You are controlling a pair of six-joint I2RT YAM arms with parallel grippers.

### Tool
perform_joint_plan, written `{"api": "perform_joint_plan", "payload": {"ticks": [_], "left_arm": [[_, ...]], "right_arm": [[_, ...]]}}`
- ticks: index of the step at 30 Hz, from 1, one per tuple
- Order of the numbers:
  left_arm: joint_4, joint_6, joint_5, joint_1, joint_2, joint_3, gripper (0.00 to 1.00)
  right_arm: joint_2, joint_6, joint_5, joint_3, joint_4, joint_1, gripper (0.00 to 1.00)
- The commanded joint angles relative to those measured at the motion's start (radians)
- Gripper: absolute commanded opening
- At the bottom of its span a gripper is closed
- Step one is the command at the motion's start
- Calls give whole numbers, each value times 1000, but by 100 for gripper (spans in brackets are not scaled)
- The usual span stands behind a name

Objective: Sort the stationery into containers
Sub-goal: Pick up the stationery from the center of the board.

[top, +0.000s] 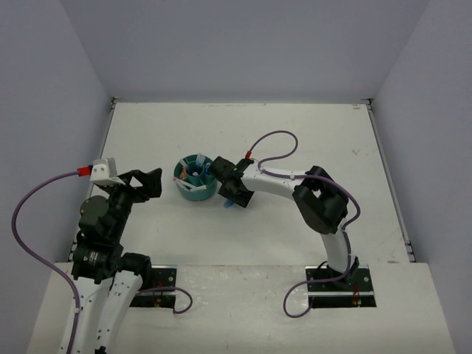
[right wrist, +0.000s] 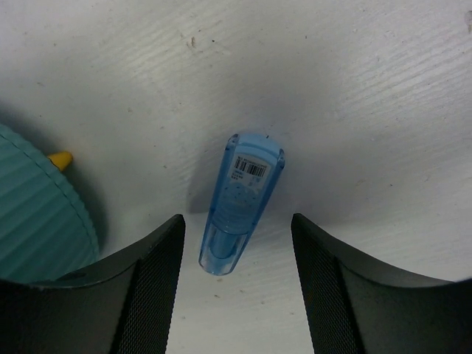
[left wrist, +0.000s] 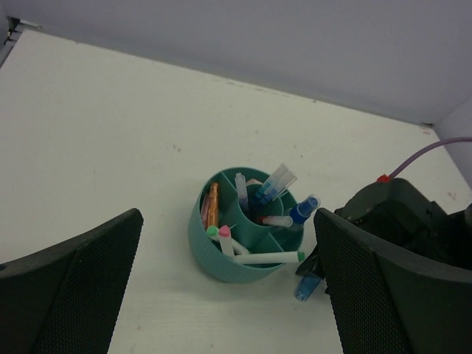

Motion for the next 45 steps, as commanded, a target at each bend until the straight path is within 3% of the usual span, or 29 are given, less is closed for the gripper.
{"api": "perform_joint_plan", "payload": {"ticks": [1,10,13,16,18,21,24,27,30,36,39,45], "left_arm": [[-18,56,-14,5,-6,-17,100],[-27,57,0,5,11,-10,100],[-25,53,27,5,18,-7,100],[-19,21,124,5,44,-6,100],[26,-7,275,5,73,-26,100],[131,-73,455,5,109,-82,100],[301,-187,633,5,133,-164,100],[536,-364,796,-6,130,-247,100],[592,-421,796,-38,123,-270,100],[597,-440,637,-277,133,-254,93],[576,-418,595,-323,185,-248,79],[547,-379,518,-357,244,-256,76]], "right_arm": [[33,59,50,64,-109,7,60],[-45,10,41,-129,-53,0,28],[-86,-43,32,-195,37,-7,1],[-211,-200,12,-339,226,-4,0],[-282,-502,-68,-393,422,0,0],[-424,-729,-133,-493,586,34,0],[-618,-951,-178,-630,757,99,0],[-793,-1160,-80,-688,810,212,0],[-832,-1226,-26,-681,798,253,0],[-838,-1292,72,-602,772,358,0],[-828,-1305,126,-570,770,388,0],[-821,-1317,142,-554,772,406,0]]}}
